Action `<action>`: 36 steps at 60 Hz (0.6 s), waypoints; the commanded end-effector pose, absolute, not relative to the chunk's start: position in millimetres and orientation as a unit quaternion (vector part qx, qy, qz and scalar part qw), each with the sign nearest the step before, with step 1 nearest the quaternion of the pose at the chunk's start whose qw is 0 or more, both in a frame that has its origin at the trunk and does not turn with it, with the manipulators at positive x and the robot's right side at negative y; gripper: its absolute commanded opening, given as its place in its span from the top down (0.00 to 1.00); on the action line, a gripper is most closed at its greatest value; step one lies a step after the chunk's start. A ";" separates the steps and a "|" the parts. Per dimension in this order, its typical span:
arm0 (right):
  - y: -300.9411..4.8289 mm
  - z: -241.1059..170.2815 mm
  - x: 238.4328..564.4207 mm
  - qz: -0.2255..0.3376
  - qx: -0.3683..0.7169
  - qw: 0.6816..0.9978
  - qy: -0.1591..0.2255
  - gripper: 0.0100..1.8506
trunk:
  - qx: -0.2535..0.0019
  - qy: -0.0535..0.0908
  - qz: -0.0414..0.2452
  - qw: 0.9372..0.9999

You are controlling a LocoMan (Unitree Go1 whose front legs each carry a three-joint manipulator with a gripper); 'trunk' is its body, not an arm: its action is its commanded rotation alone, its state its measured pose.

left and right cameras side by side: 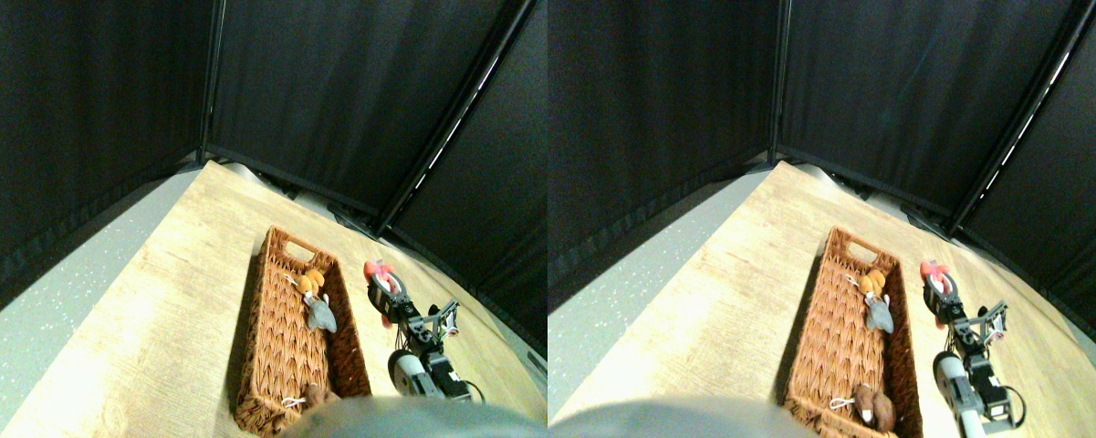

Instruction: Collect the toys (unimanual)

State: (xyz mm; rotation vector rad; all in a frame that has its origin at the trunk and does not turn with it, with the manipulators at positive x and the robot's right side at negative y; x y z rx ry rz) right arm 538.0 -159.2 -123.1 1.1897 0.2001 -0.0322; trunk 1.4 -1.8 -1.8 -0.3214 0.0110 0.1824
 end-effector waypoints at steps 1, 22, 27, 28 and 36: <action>-148.4 -116.5 537.0 0.001 0.556 0.827 0.085 0.97 | -0.176 -0.003 0.110 0.978; -110.6 -120.3 532.8 0.046 0.554 0.823 0.117 0.97 | -0.197 -0.009 0.131 0.971; -105.5 -120.7 531.8 0.048 0.558 0.819 0.123 0.97 | -0.200 -0.010 0.133 0.971; -104.2 -120.7 531.3 0.048 0.560 0.818 0.124 0.97 | -0.201 -0.010 0.134 0.970; -97.0 -122.4 530.9 0.070 0.565 0.810 0.142 0.97 | -0.203 -0.010 0.133 0.970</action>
